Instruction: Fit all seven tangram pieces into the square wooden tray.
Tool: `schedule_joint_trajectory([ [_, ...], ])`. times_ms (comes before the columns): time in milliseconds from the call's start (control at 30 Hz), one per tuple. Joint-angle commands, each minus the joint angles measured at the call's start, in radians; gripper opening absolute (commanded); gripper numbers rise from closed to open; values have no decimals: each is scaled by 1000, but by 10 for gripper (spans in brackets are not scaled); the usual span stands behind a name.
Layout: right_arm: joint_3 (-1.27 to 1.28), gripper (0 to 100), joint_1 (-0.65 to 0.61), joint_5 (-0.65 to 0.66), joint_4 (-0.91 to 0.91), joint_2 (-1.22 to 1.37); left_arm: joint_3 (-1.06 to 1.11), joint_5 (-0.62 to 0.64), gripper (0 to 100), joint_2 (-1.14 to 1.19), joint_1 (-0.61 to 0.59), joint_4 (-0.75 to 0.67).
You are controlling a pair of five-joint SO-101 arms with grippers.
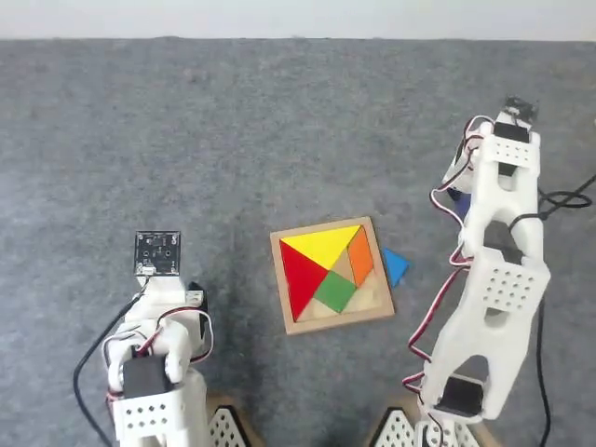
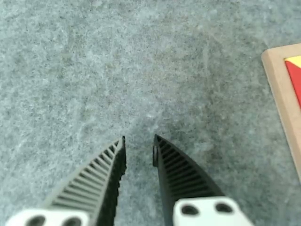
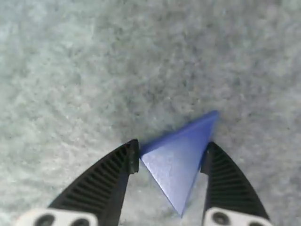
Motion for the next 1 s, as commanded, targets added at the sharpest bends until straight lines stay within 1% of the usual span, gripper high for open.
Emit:
schedule_joint_trajectory([
  [0, -28, 218, -13, -5, 4, 1, -13, -2, 93, -20, -5, 3],
  [167, -25, 208, -28, -8, 18, 5, -13, -2, 93, -20, -5, 3],
  [200, -25, 184, -28, -9, 30, 5, -13, -2, 93, -20, -5, 3],
  [300, -25, 66, -30, -12, 56, 7, -13, -2, 93, -20, -5, 3],
  [333, -23, 50, -35, -12, 58, 7, -13, -2, 93, -20, -5, 3],
  [433, -21, 49, -35, -12, 59, 7, -13, -2, 93, -20, -5, 3],
  [500, -21, 49, -28, -35, 62, 4, -13, -2, 93, -20, -5, 3],
  [633, -37, 44, -15, -49, 104, -35, -13, -2, 93, -20, -5, 3],
  [900, -38, 43, -127, 209, 248, -236, -13, -2, 93, -20, -5, 3],
  [967, -38, 43, -163, 296, 288, -300, -13, -2, 93, -20, -5, 3],
])
